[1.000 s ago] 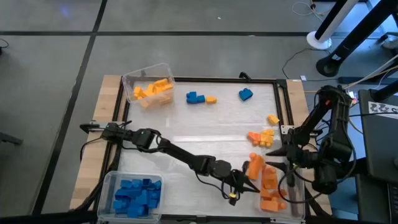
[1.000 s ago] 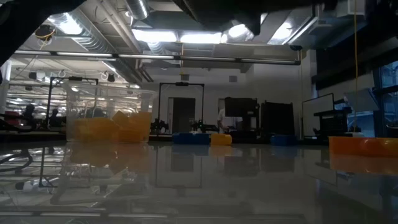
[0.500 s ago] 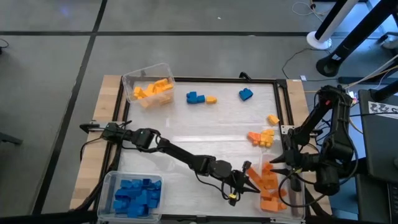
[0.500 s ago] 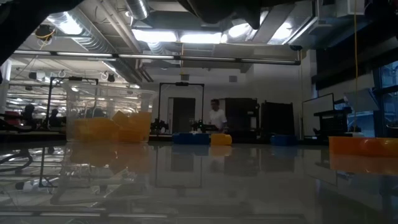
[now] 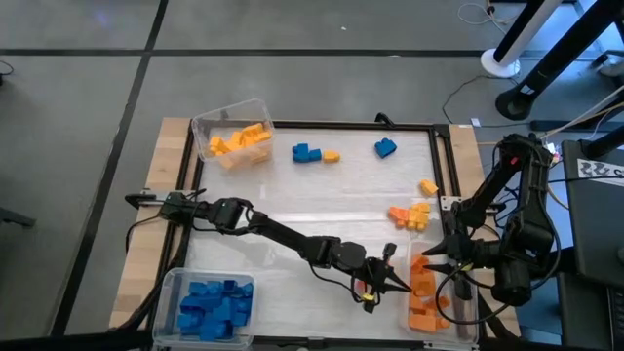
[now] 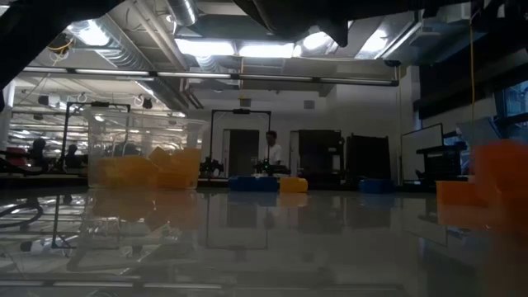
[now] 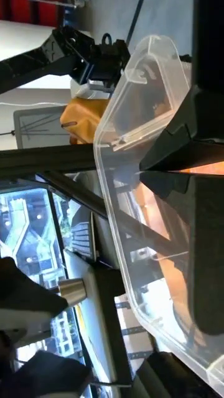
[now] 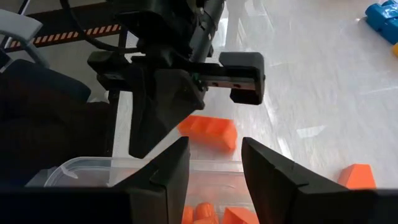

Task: Sort blocks
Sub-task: Put the orange game piece into the bottom right transparent bin

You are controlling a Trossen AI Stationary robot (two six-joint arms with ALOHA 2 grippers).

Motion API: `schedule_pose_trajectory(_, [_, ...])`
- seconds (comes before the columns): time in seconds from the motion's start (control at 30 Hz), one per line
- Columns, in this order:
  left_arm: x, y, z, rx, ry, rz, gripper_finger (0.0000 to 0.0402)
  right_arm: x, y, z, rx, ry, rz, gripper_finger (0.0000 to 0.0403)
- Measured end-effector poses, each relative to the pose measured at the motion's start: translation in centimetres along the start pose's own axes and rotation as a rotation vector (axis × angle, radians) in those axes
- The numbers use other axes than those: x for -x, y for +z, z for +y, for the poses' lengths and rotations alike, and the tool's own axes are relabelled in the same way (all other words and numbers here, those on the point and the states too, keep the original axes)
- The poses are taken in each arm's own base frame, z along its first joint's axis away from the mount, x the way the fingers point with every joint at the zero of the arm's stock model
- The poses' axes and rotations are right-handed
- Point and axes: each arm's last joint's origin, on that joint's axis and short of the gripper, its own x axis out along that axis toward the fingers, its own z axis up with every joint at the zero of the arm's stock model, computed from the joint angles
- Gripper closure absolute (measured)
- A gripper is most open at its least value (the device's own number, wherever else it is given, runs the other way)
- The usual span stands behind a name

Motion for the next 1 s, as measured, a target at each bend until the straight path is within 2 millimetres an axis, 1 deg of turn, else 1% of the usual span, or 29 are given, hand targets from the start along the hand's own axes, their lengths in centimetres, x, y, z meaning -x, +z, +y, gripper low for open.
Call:
schedule_pose_trajectory(0.07, [0.0,0.1,0.0,0.009,-0.002,0.011,0.0400,0.0,0.0,0.0,0.000,0.000,0.000,0.0255])
schedule_pose_trajectory(0.13, [0.2,0.4,0.0,0.038,-0.013,0.069,0.0400,0.0,0.0,0.0,0.002,-0.002,0.001,0.0255])
schedule_pose_trajectory(0.3, [1.8,3.0,0.3,0.089,-0.052,0.309,0.0397,-0.3,-0.2,0.3,0.012,-0.009,0.010,0.0255])
schedule_pose_trajectory(0.4, [2.9,3.9,0.3,0.059,-0.082,0.435,0.0377,-0.5,-0.4,0.5,0.022,-0.011,0.033,0.0255])
schedule_pose_trajectory(0.5, [3.9,4.2,-0.1,0.041,-0.116,0.555,0.0343,-0.8,-0.6,0.8,0.048,-0.020,0.037,0.0255])
schedule_pose_trajectory(0.6, [4.9,3.9,-0.9,-0.001,-0.167,0.680,0.0306,-1.1,-0.8,1.1,0.062,-0.034,0.042,0.0255])
schedule_pose_trajectory(0.73, [6.0,2.5,-2.1,-0.062,-0.246,0.835,0.0272,-1.6,-1.2,1.5,0.078,-0.045,0.063,0.0255])
schedule_pose_trajectory(0.83, [6.1,1.0,-3.0,-0.075,-0.268,0.858,0.0262,-1.8,-1.4,1.7,0.085,-0.047,0.084,0.0255])
schedule_pose_trajectory(0.93, [6.1,-0.9,-3.7,-0.106,-0.278,0.871,0.0261,-1.8,-1.4,1.8,0.086,-0.048,0.086,0.0255])
schedule_pose_trajectory(1.0, [6.2,-1.8,-4.0,-0.142,-0.261,0.872,0.0261,-1.8,-1.4,1.8,0.085,-0.048,0.082,0.0255])
